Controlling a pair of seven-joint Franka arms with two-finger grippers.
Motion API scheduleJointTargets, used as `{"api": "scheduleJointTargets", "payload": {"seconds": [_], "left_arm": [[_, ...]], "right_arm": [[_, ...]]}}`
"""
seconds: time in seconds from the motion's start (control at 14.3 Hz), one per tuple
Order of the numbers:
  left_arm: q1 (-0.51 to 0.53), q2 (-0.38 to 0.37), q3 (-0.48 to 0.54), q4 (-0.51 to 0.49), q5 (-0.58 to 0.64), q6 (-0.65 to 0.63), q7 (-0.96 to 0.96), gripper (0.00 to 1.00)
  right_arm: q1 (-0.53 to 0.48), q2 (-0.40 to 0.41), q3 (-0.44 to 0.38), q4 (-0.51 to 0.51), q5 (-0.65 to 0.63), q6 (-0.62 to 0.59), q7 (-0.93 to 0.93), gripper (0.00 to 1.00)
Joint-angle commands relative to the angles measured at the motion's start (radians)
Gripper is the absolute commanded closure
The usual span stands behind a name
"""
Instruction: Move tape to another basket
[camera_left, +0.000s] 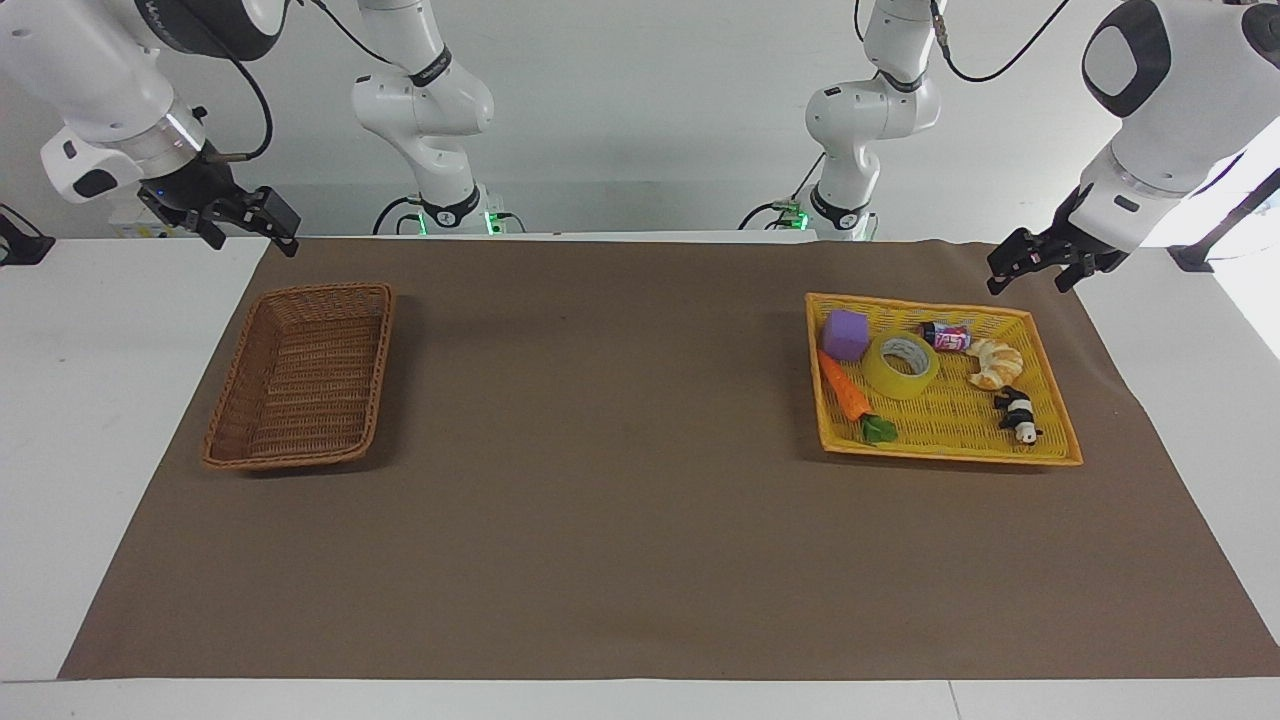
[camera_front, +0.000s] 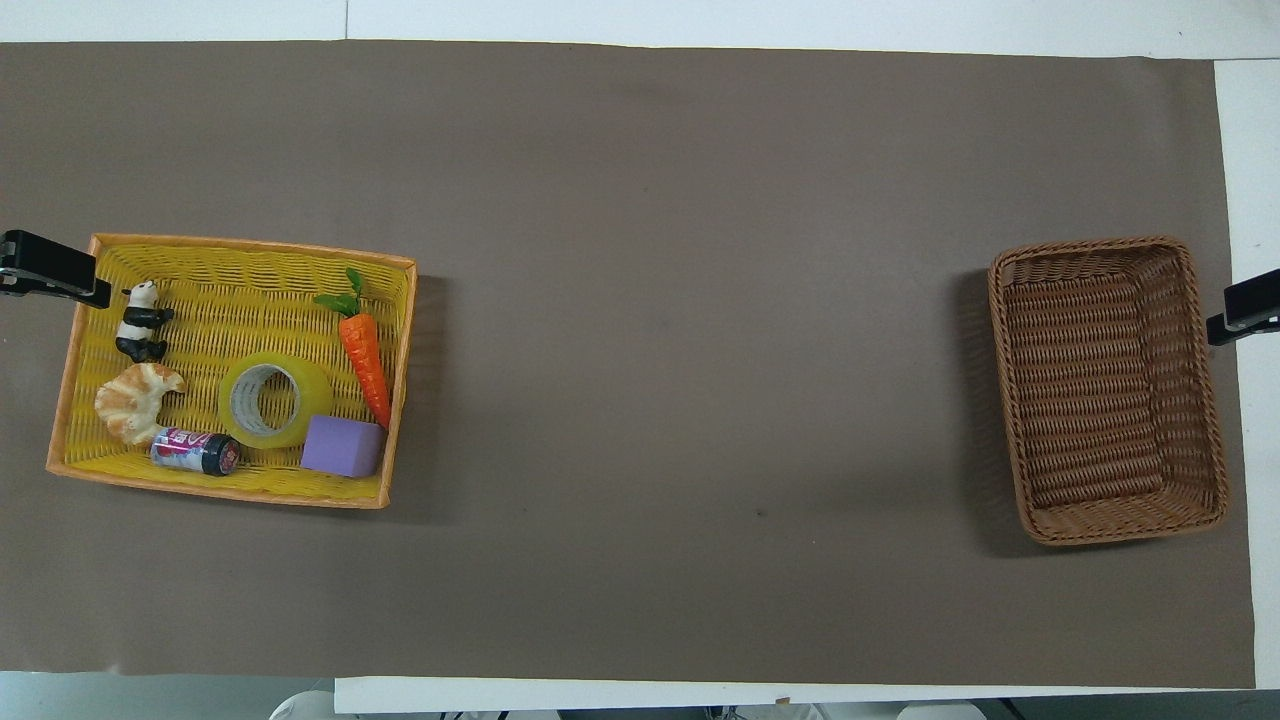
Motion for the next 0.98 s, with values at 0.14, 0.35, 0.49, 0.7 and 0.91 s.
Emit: {"api": "scheduleJointTargets", "payload": {"seconds": [0.14, 0.35, 0.49, 0.7, 0.91], "left_arm": [[-0.007, -0.014, 0.0, -0.014, 0.009, -0.019, -0.01, 0.0], [0.004, -0.021, 0.0, -0.022, 0.009, -0.023, -0.022, 0.0], [0.008, -0.071, 0.001, -0.127, 0.009, 0.006, -0.016, 0.0], [0.008, -0.204, 0.003, -0.435, 0.009, 0.313, -0.021, 0.0], [0.008, -0.248, 0.003, -0.581, 0.009, 0.398, -0.019, 0.0]], "right_arm": [[0.001, -0.024, -0.002, -0.027, -0.005, 0.004, -0.01, 0.0], [0.001, -0.024, -0.002, -0.027, -0.005, 0.004, -0.01, 0.0], [0.001, -0.024, -0.002, -0.027, -0.005, 0.004, -0.01, 0.0], [0.001, -0.024, -0.002, -0.027, -0.005, 0.004, -0.01, 0.0], [0.001, -0.023, -0.002, -0.027, -0.005, 0.004, -0.01, 0.0]]}}
